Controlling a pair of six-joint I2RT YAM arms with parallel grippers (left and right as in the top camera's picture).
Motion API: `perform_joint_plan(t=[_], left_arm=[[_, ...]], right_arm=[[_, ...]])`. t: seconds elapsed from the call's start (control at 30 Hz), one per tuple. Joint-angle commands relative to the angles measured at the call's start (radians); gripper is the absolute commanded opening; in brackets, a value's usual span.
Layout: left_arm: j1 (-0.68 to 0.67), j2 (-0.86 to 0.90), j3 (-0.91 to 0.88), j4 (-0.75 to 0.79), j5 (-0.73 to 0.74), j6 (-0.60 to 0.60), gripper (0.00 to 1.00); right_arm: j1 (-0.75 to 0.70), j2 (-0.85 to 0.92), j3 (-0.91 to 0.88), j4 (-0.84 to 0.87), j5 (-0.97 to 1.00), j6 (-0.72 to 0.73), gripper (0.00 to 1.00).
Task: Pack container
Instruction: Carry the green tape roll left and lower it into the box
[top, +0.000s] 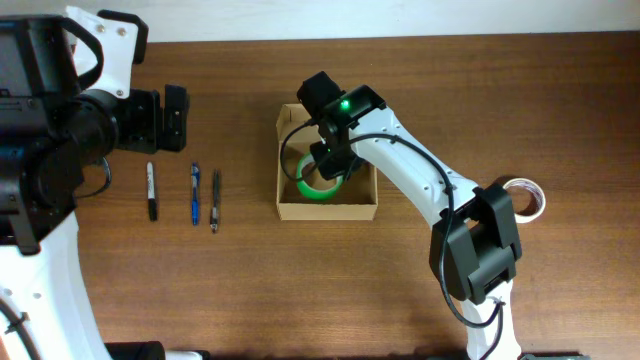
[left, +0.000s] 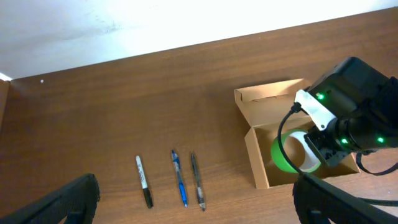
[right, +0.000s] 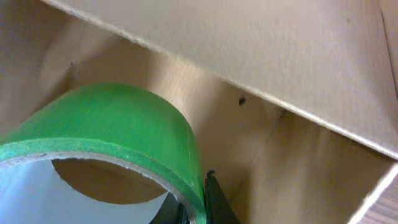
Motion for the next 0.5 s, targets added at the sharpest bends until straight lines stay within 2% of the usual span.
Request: perform_joint_plan(t=[0.0,0.4,0.43,0.47], left_arm=[[-0.004,-0.010,0.016,0.002,-0.006,-0.011,0.99],[-0.004,-0.010,0.016,-0.006,-0.006,-0.012,0.99],[-0.004,-0.010,0.016,-0.007,-0.006,-0.012,0.99],[-0.004,-0.010,0.016,-0.008,-0.006,-0.012,0.99]], right_arm=[[0.004,0.004,-0.007,0.030,-0.023,-0.005,0.04],[0.023,0.004,-0.007,0.073,-0.029,-0.005,0.04],[0.023,0.004,-0.007,0.071,-0.029,-0.005,0.08],[0.023,0.004,-0.007,0.071,-0.029,-0.005,0.18]])
